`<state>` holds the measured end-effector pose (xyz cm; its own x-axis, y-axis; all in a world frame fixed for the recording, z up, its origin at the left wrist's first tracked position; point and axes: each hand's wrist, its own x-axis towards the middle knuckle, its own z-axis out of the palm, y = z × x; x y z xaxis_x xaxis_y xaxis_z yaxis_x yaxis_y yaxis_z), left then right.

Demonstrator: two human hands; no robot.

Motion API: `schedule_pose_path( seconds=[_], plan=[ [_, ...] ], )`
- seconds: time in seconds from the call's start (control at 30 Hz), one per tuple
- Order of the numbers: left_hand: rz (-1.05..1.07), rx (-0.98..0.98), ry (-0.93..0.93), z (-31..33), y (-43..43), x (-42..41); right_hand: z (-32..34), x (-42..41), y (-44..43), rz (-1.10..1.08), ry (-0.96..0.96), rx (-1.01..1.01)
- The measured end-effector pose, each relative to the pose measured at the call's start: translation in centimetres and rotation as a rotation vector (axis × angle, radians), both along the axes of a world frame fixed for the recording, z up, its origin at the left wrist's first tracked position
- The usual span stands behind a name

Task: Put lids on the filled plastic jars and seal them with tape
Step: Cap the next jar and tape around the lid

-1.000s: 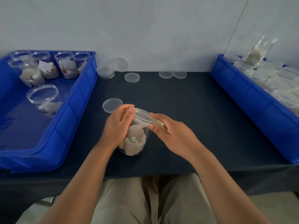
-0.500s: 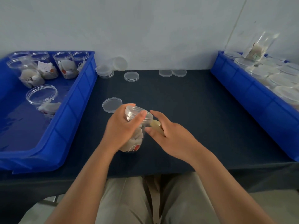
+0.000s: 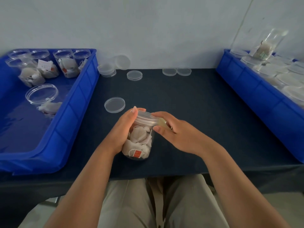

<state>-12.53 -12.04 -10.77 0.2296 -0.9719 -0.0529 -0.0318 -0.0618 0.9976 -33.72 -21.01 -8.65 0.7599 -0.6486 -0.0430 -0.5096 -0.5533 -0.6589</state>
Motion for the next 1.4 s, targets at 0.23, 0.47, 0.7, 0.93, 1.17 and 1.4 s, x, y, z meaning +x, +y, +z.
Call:
schedule_pose_path(
  seconds=[0.23, 0.47, 0.7, 0.93, 1.17, 1.4],
  plan=[
    [0.197, -0.08, -0.37, 1.0, 1.0, -1.4, 0.3, -0.6, 1.4, -0.061, -0.04, -0.079],
    [0.279, -0.073, -0.524, 1.2, 1.1, -3.7, 0.6, -0.5, 2.3, -0.085, -0.049, -0.125],
    [0.275, -0.086, -0.435, 1.4, 0.9, -2.8, 0.2, -1.0, 1.8, -0.083, -0.078, -0.102],
    [0.244, -0.107, -0.352, 1.5, 0.9, -1.6, 0.5, -0.7, 1.7, 0.076, -0.137, -0.19],
    [0.11, -0.13, -0.348, 1.3, 0.6, -1.1, 0.8, -1.4, -1.3, 0.178, -0.033, -0.161],
    [0.092, -0.184, -0.351, 0.7, 1.1, -0.9, -0.1, -1.2, -3.9, 0.179, -0.048, -0.258]
  ],
)
